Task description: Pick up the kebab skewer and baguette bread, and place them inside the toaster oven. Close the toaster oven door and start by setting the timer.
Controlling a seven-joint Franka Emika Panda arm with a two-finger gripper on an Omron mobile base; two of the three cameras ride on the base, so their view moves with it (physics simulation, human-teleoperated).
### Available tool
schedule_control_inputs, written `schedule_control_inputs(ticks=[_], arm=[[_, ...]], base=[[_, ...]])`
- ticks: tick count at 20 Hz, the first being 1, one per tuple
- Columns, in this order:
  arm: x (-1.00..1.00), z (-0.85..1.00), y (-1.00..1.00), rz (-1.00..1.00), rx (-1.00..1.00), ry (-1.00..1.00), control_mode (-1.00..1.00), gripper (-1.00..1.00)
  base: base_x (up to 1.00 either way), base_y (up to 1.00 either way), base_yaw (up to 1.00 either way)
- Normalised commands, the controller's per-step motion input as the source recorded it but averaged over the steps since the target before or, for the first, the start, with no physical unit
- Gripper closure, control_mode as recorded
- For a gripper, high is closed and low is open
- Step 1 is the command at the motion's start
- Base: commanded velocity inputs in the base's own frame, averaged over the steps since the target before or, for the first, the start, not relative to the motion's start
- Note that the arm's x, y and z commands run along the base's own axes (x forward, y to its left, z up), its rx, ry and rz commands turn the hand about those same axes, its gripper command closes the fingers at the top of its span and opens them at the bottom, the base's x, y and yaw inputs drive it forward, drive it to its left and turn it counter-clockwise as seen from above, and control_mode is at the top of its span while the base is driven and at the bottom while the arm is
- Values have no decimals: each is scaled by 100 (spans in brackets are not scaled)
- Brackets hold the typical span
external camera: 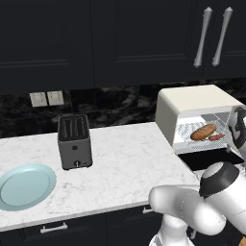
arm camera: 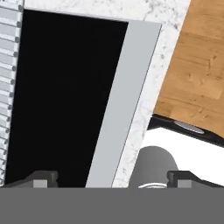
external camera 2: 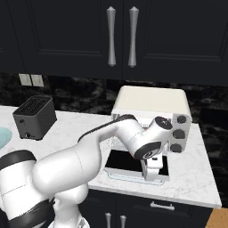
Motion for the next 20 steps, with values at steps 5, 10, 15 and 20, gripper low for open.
schedule_control_inputs(ticks=[5, 10, 15, 20], arm=[[-2, -30, -1, 12, 0, 8, -100, -100], [3, -14, 0, 10, 0, 0, -100, -100], [12, -25, 0, 5, 0, 0, -100, -100], [33, -25, 0, 0, 0, 0, -100, -100]], base=[[0, 0, 0], [0, 0, 0], [0, 0, 0], [0, 0, 0]])
